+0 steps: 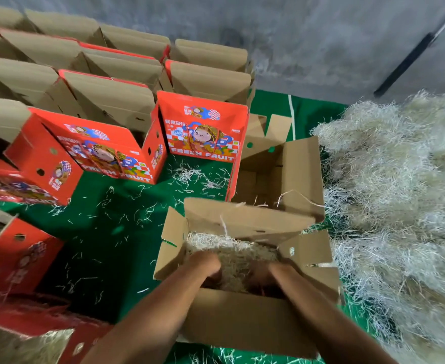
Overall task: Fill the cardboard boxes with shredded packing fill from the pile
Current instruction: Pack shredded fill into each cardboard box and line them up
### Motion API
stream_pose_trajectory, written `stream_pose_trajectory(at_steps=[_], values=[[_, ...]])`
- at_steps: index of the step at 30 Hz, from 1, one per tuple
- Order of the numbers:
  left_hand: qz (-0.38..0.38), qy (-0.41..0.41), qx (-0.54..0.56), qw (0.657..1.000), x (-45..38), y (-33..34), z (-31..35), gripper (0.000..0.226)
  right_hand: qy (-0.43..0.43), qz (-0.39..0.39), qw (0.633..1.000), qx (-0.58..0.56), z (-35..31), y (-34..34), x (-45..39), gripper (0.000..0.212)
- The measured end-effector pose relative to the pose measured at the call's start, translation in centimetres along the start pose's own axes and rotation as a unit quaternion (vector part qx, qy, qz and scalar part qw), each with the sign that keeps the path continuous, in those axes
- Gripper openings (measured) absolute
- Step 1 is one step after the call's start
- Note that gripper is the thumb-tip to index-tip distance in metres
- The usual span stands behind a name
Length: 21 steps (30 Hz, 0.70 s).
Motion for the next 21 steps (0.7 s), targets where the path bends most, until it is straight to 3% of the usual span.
stream_pose_trajectory(at_steps=[4, 7, 10, 12, 15, 17, 21], values=[[0.011, -0.005, 0.011, 1.0, 0.6, 0.2, 0.2, 0.04, -0.009, 0.003, 0.999, 0.043, -0.3, 0.4, -0.1, 0.038], [0.057, -0.015, 0.062, 0.996, 1.5, -2.3, 0.2, 0.045, -0.078, 0.149, 0.985, 0.035, -1.5, -2.0, 0.8, 0.032], [0.125, -0.049, 0.02, 0.991, 1.2, -3.5, 0.1, 0.043, -0.166, 0.262, 0.951, -0.016, -3.4, -4.0, 1.5, 0.03], [0.13, -0.053, -0.02, 0.99, 0.4, -2.5, 0.0, 0.051, -0.161, 0.25, 0.954, -0.027, -4.1, -3.7, 1.0, 0.039], [0.075, -0.028, -0.036, 0.996, -0.4, -0.9, -0.1, 0.054, -0.09, 0.185, 0.979, -0.007, -3.7, -2.4, -0.5, 0.058], [0.062, -0.022, -0.017, 0.998, -0.3, -0.8, -0.6, 0.054, -0.074, 0.138, 0.988, 0.0, -3.7, -2.1, -0.7, 0.054], [0.103, -0.041, 0.067, 0.992, 0.2, -1.7, -1.0, 0.047, -0.088, 0.232, 0.967, -0.05, -3.6, -4.1, 0.8, 0.031]])
Point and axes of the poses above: each hand's wrist, its own x-axis away from the middle knuckle, its own y-axis out of the palm, z = x × y, the point moved 6 cm from there along -x, towards the middle knuckle, and after that the axes turned 13 degrees about -x, right-handed, at the moved point
